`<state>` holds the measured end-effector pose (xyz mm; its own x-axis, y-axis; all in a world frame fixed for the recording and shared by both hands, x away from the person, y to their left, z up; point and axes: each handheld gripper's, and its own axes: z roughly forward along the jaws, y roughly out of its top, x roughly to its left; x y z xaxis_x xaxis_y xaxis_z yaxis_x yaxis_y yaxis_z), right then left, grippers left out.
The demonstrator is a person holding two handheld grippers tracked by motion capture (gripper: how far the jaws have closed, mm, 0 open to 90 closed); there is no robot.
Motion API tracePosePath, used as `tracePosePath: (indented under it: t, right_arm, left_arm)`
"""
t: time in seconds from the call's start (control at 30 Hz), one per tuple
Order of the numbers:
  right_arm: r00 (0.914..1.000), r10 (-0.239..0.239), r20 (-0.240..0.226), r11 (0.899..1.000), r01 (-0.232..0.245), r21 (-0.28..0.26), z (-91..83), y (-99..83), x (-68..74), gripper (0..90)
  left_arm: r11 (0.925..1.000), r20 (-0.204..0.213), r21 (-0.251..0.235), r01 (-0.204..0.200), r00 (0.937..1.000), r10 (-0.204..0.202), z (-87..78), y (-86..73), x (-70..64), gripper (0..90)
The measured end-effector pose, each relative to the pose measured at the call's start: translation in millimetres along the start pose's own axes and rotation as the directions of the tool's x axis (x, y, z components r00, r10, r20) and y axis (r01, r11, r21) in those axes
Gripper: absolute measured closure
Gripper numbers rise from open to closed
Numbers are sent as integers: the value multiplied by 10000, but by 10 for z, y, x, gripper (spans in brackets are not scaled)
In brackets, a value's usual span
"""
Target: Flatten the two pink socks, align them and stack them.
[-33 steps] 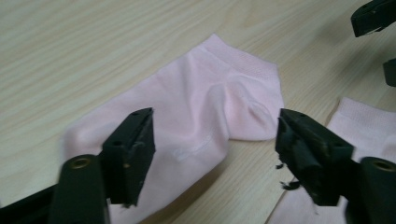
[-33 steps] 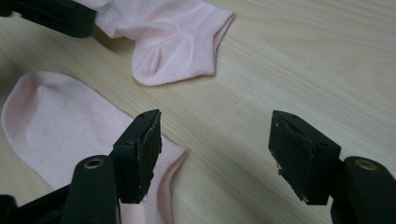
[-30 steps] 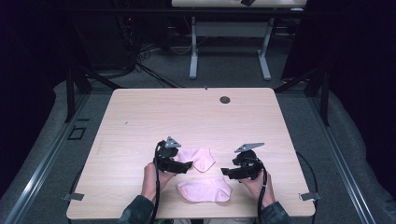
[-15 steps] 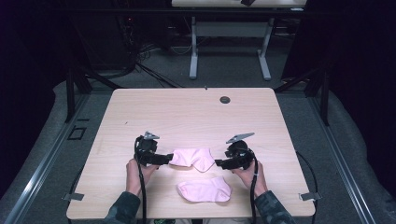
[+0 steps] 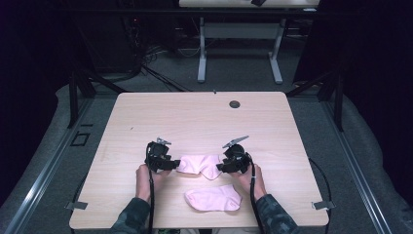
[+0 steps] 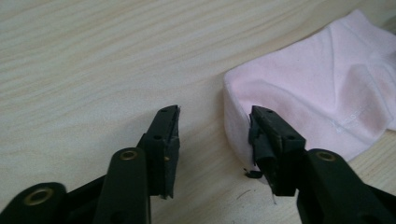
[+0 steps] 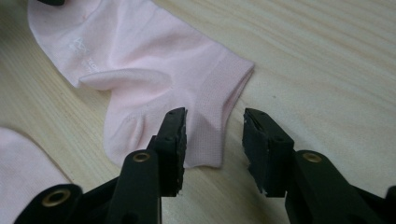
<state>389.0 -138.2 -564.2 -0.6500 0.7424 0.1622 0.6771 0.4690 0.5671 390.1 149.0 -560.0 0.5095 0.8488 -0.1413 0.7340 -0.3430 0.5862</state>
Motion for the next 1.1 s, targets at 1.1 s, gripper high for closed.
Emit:
tracePosePath:
  t: [1.1]
  right_arm:
    - [9981,-477,402,9938,515,-983,-869,-248,226,837]
  left_arm:
    - [9930,1035,-1005,-615,9920,719,-601,-38,-491,881]
